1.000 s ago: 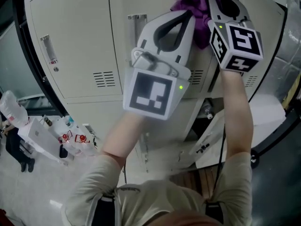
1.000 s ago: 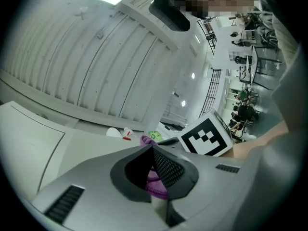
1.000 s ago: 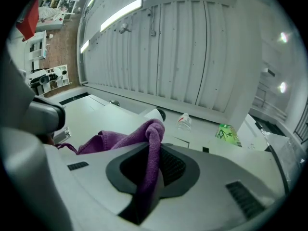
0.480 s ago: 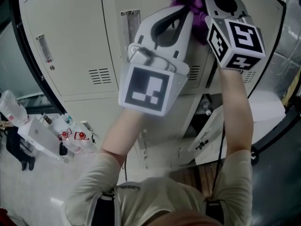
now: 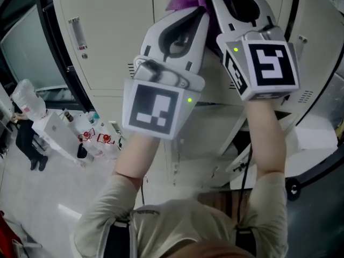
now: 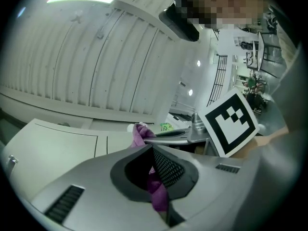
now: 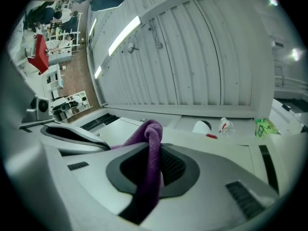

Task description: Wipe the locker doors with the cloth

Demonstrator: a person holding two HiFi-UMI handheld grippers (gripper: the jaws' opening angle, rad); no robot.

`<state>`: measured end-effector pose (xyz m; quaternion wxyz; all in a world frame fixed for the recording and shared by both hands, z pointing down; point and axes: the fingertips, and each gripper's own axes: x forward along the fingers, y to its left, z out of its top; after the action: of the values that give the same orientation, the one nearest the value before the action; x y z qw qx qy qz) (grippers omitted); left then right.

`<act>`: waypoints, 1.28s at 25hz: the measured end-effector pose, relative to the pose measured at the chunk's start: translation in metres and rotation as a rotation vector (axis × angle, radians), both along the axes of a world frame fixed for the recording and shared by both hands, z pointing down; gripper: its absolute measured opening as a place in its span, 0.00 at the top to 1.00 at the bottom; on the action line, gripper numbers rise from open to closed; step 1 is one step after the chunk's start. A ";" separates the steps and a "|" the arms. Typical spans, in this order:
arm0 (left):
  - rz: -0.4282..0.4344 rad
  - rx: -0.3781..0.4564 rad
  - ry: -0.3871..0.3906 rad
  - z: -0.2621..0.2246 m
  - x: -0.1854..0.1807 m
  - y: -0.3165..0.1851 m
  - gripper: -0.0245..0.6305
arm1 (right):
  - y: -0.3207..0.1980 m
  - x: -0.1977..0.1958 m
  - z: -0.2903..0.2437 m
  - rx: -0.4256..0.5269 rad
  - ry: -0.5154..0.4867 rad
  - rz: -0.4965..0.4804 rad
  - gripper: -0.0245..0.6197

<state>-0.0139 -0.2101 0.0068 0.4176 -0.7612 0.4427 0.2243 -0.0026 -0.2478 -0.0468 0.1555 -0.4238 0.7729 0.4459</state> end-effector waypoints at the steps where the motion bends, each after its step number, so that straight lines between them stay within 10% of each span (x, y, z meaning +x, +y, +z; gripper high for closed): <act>1: -0.017 -0.011 0.002 0.003 -0.007 -0.002 0.96 | -0.001 -0.008 0.005 -0.006 0.011 -0.011 0.89; 13: -0.074 -0.052 0.010 0.015 -0.034 -0.011 0.96 | -0.022 -0.037 0.030 -0.086 0.040 -0.013 0.89; 32: 0.179 -0.032 -0.043 0.014 0.075 -0.009 0.96 | -0.047 0.105 0.032 -0.122 -0.075 0.274 0.89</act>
<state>0.0607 -0.2188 0.0211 0.3933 -0.8089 0.3671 0.2373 0.1021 -0.2948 -0.0145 0.0957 -0.5503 0.7272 0.3991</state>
